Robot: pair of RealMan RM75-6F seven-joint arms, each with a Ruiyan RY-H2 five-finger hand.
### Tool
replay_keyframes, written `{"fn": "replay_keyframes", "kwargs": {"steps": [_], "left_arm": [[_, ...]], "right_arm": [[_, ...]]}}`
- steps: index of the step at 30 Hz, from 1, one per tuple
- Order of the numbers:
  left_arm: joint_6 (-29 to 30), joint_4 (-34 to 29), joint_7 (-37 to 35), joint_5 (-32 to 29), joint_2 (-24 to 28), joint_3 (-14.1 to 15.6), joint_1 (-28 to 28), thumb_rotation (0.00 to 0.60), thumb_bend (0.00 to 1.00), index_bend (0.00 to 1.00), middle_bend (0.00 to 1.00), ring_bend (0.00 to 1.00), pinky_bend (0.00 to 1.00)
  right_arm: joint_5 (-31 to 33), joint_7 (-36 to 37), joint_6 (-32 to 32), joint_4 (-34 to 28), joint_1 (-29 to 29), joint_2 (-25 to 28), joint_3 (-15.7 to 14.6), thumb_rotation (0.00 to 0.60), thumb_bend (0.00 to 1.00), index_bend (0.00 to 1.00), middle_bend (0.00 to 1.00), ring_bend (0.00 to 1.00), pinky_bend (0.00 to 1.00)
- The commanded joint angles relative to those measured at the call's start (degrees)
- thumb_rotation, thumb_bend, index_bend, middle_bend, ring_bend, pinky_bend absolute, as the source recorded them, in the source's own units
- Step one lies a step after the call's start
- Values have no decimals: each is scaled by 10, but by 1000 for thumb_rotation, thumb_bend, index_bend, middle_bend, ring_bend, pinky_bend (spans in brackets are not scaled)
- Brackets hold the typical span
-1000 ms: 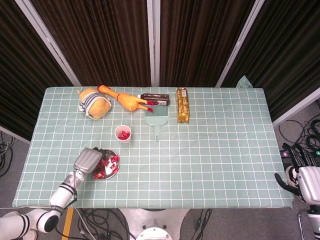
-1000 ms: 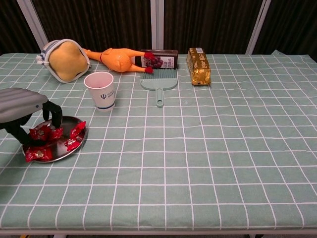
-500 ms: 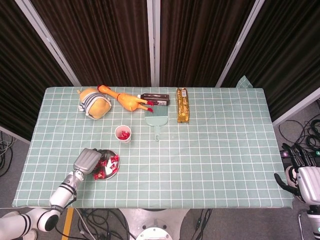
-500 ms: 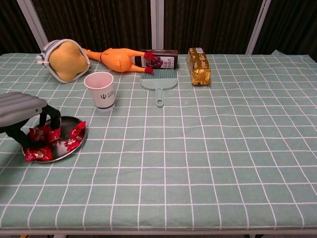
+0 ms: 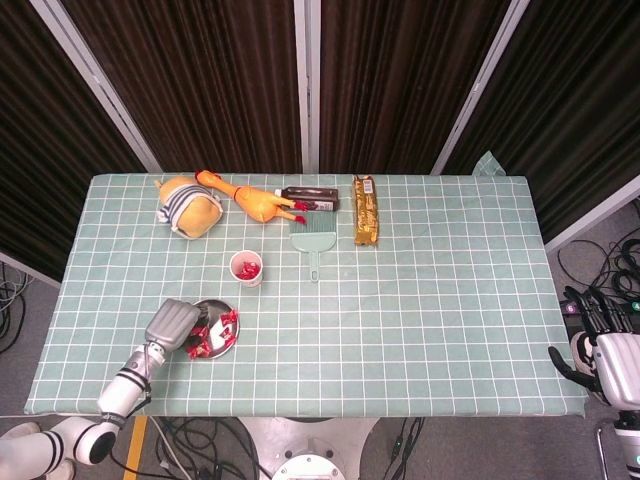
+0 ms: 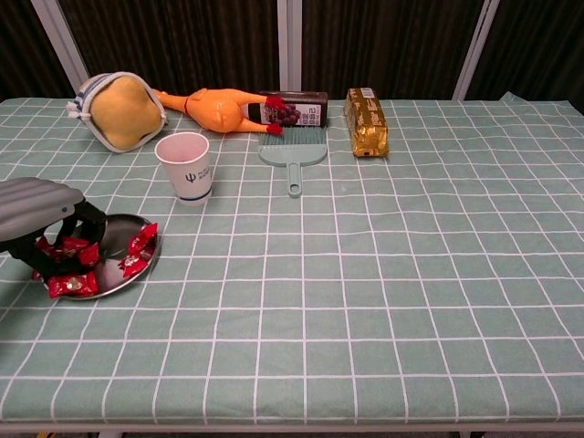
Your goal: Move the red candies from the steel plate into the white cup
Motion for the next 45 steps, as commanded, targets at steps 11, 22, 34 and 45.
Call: {"fn": "replay_keyframes", "kwargs": {"steps": [11, 22, 34, 45], "left_arm": [[25, -57, -8, 20, 43, -16, 1, 600, 380, 635, 623, 602, 847], [10, -134, -14, 16, 105, -58, -31, 600, 380, 635, 623, 602, 847], [-41, -92, 17, -42, 86, -146, -123, 600, 380, 633, 622, 598, 843], [-92, -20, 75, -114, 29, -149, -179, 600, 380, 621, 608, 565, 795]], "right_arm": [[-1, 3, 1, 1, 0, -1, 0, 600, 249, 0, 166, 0, 121], [-3, 15, 4, 9, -1, -2, -1, 600, 251, 0, 166, 0, 122], [0, 24, 3, 19, -1, -4, 0, 600, 251, 0, 166, 0, 122], [5, 32, 4, 26, -5, -4, 0, 600, 249, 0, 166, 0, 122]]}}
